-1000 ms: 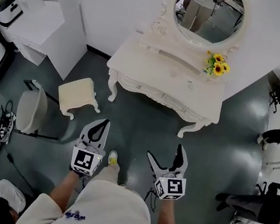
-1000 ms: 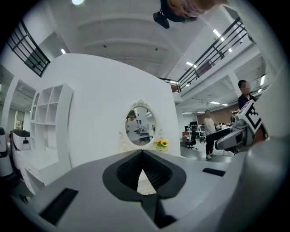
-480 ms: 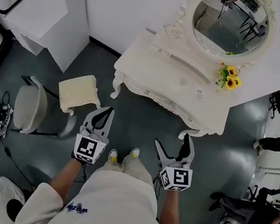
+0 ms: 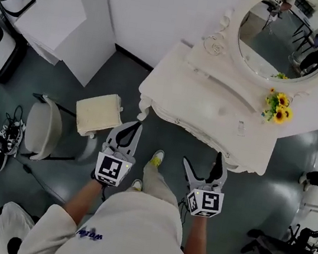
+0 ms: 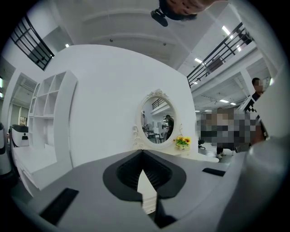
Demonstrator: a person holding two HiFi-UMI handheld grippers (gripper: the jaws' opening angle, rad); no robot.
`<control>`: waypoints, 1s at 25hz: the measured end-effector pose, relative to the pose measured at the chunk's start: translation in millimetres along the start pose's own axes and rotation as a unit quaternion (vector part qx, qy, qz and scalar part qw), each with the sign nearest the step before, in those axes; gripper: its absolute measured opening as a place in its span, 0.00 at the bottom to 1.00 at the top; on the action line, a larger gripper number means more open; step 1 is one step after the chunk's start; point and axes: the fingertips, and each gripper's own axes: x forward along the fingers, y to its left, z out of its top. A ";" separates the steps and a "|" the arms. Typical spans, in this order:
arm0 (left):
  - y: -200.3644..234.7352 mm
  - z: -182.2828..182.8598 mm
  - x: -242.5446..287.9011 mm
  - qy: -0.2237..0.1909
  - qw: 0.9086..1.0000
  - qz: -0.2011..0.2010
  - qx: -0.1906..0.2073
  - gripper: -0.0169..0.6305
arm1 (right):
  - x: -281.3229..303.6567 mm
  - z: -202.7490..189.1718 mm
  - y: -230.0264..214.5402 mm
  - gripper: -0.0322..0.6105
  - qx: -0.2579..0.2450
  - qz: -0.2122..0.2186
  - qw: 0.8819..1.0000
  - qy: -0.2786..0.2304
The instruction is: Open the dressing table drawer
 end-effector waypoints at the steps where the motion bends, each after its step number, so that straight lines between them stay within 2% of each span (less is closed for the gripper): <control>1: 2.5 -1.3 11.1 0.007 1.000 0.002 0.003 0.03 | 10.1 -1.0 -6.5 0.88 0.008 0.001 1.000 0.001; 12: 19.1 1.8 140.9 0.070 0.997 0.011 0.006 0.03 | 112.6 3.8 -65.4 0.81 0.062 0.032 0.998 0.007; 20: 24.1 6.7 212.2 0.089 0.995 -0.002 0.040 0.03 | 161.8 -4.9 -100.3 0.77 0.075 0.022 0.997 0.018; 25: 29.1 -3.7 246.6 0.097 0.995 -0.009 0.028 0.03 | 177.9 -12.5 -108.1 0.74 0.075 0.012 0.996 0.037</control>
